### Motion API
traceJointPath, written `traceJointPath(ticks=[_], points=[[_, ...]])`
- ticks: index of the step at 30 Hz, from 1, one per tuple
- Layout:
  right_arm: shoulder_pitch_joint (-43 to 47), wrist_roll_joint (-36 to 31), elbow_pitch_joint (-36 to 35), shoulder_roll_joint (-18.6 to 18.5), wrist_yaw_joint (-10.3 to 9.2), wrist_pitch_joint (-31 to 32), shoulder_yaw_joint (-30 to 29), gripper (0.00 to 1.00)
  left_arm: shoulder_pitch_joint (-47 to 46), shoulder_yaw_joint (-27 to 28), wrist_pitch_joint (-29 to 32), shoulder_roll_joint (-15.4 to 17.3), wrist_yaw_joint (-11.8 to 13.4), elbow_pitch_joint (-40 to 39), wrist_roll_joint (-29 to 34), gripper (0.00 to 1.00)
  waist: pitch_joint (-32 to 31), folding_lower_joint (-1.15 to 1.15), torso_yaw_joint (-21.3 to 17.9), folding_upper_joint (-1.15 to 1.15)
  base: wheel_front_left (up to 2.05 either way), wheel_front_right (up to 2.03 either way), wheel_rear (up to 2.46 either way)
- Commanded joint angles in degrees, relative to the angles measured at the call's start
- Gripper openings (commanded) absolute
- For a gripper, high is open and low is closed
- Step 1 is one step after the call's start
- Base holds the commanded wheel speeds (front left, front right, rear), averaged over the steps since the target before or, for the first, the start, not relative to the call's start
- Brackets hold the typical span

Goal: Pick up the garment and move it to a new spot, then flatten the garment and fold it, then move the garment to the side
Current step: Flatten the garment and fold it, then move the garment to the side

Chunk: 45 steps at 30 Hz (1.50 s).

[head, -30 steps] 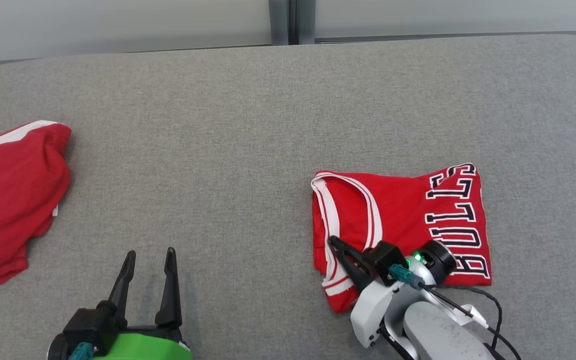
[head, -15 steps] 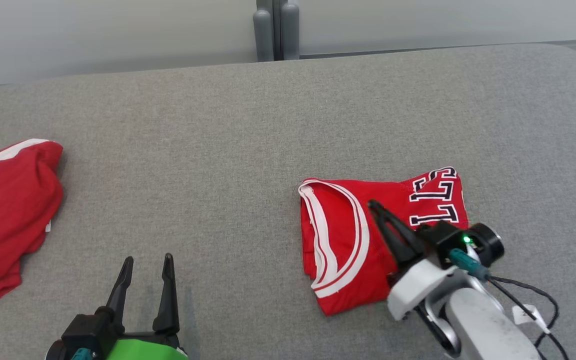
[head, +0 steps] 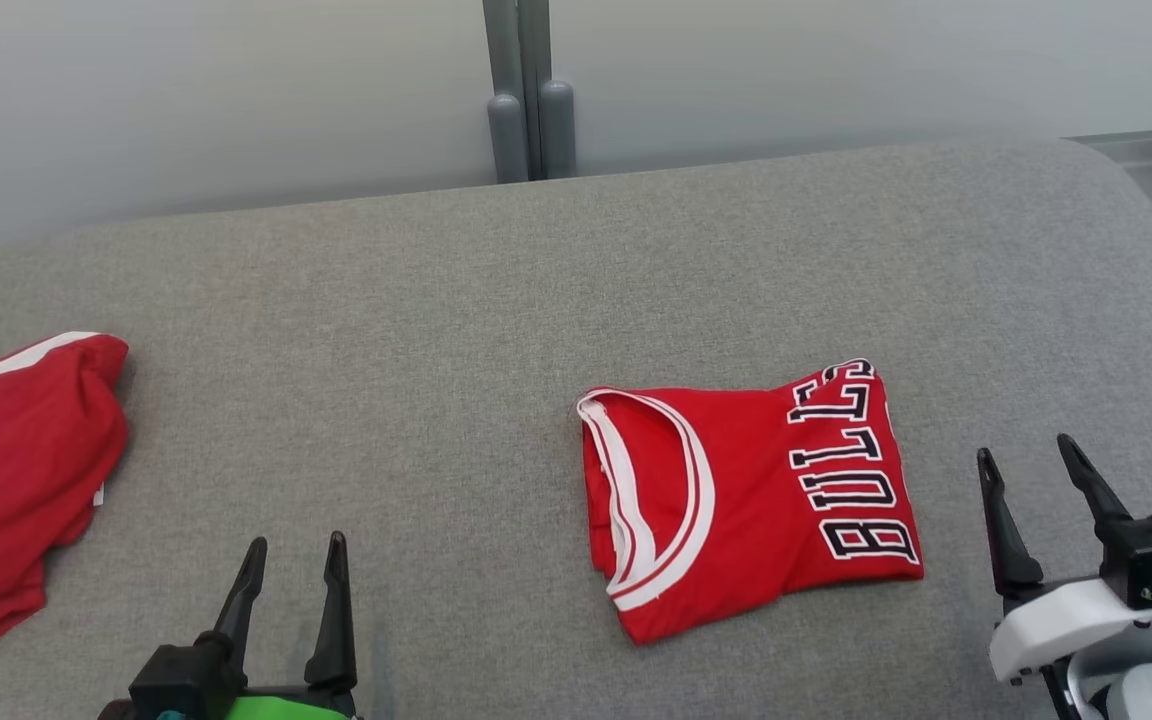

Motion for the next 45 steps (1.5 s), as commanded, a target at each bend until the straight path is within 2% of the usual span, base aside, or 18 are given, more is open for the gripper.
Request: traceJointPath(ticks=[1, 11, 17, 31, 36, 39, 41, 44, 45], points=[[1.63, -0.07, -0.41, 0.60, -0.09, -0.14, -1.11, 1.00, 0.99, 0.09, -0.17, 0.09, -0.38, 0.37, 0.50, 1.00, -1.13, 0.00, -0.18, 0.00, 0.00, 0.00, 0.00], [8.50, 1.50, -2.06, 2.43, -0.09, -0.14, -4.53, 1.00, 1.97, 0.39, -0.17, 0.10, -1.04, 2.97, 1.08, 1.00, -3.35, 0.00, 0.31, 0.00, 0.00, 0.00, 0.00], [9.39, 1.49, -0.89, 3.18, -0.09, -0.14, -4.92, 1.00, 2.24, 1.62, -0.18, 0.31, -1.49, 4.43, 1.76, 1.00, -3.82, 0.00, 0.91, 0.00, 0.00, 0.00, 0.00], [7.46, 1.46, -0.34, 2.86, -0.09, -0.14, -3.15, 1.00, 2.26, 1.81, -0.18, 0.25, -1.85, 4.99, 1.79, 1.00, -3.94, 0.00, 2.71, 0.00, 0.00, 0.00, 0.00], [5.59, 4.33, 0.86, 1.63, -0.09, -0.02, 0.53, 1.00, 2.83, 2.10, -0.17, 0.18, -1.89, 4.78, 1.29, 1.00, -3.94, 0.00, 2.87, 0.00, 0.00, 0.00, 0.00], [1.07, 7.74, 0.22, -0.61, -0.09, 6.98, 2.59, 1.00, 3.02, 2.43, -0.17, 0.14, -1.90, 4.31, 0.95, 1.00, -3.64, 0.00, 2.38, 0.00, 0.00, 0.00, 0.00], [-1.76, 9.61, -1.21, -4.03, -0.06, 15.14, 6.13, 1.00, 3.20, 2.41, -0.17, 0.12, -1.90, 4.05, 0.77, 1.00, -3.21, 0.00, 2.09, 0.00, 0.00, 0.00, 0.00], [-6.47, 13.98, -3.26, -8.22, -0.09, 27.38, 7.91, 1.00, 2.14, 2.00, -0.18, 0.10, -1.85, 3.94, 0.15, 1.00, -1.71, 0.00, 1.99, 0.00, 0.00, 0.00, 0.00], [-8.82, 16.43, -3.40, -9.97, -0.10, 34.79, 8.67, 1.00, 1.26, 1.36, -0.18, 0.10, -1.67, 3.83, -0.05, 1.00, -0.62, 0.00, 2.13, 0.00, 0.00, 0.00, 0.00]])
